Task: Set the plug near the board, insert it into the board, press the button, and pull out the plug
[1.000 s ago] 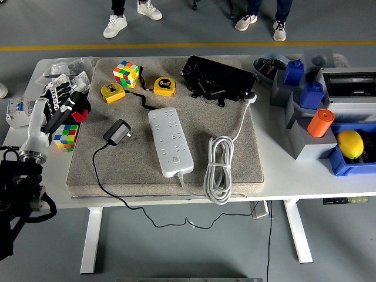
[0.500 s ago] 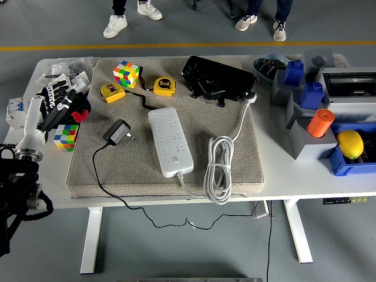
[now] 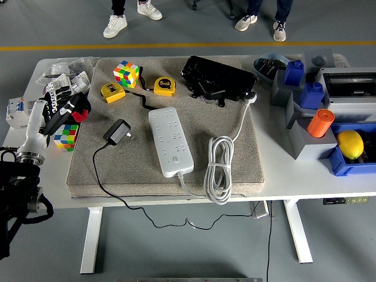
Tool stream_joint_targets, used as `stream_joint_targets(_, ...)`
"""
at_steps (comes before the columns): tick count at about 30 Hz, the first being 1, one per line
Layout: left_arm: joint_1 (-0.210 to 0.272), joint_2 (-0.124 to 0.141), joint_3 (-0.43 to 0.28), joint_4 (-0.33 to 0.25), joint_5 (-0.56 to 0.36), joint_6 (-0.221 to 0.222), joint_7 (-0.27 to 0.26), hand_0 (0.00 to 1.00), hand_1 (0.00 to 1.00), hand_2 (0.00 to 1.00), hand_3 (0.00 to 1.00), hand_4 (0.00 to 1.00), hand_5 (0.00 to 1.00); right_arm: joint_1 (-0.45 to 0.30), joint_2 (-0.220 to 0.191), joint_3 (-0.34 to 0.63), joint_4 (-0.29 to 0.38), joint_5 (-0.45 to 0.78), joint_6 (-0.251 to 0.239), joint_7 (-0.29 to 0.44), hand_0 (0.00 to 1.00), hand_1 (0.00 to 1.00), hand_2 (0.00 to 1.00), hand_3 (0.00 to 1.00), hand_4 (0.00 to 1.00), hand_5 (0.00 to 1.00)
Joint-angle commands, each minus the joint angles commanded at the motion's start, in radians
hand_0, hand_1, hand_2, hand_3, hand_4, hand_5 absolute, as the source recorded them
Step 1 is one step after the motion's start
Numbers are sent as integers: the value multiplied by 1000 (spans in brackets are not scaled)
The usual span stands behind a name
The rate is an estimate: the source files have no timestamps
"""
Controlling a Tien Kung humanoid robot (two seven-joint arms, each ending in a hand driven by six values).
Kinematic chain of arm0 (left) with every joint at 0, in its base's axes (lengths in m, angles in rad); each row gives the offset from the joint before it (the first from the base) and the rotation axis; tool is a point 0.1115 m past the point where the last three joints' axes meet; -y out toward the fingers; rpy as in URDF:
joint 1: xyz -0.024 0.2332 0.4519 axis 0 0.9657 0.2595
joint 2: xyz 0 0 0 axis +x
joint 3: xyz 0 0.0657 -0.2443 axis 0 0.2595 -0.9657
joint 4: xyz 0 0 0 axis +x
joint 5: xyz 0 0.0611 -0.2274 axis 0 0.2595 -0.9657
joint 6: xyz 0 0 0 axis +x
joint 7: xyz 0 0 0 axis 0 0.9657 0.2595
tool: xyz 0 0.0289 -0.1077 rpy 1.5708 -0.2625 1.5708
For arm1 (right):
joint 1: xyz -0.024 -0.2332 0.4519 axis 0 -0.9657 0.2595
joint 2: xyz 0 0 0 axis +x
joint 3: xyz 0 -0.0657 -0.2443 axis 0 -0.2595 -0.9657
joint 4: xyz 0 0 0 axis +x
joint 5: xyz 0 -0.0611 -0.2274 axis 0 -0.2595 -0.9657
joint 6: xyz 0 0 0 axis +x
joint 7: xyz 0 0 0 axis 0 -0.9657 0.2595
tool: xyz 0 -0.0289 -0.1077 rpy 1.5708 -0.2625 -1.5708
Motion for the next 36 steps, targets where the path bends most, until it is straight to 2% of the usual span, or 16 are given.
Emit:
stream_joint_targets(7,1,-8,-7,-3,2,0,1,780,764,759,758,930,645,4,0,-5,-1,3,0,-1,699,699,675,575,998,531)
stream_joint_targets(20,-22,-9,-5,-12,5,0,14,779,760,759,759,931,646,19,1,11,-1,3,0,-3,698,700,675,575,998,533)
stream_joint_targets(36,-26,-7,-12,-22,9,-1,25,778,757,759,756,932,653,23,-2,8,-1,6,3,-4,697,700,675,575,998,536)
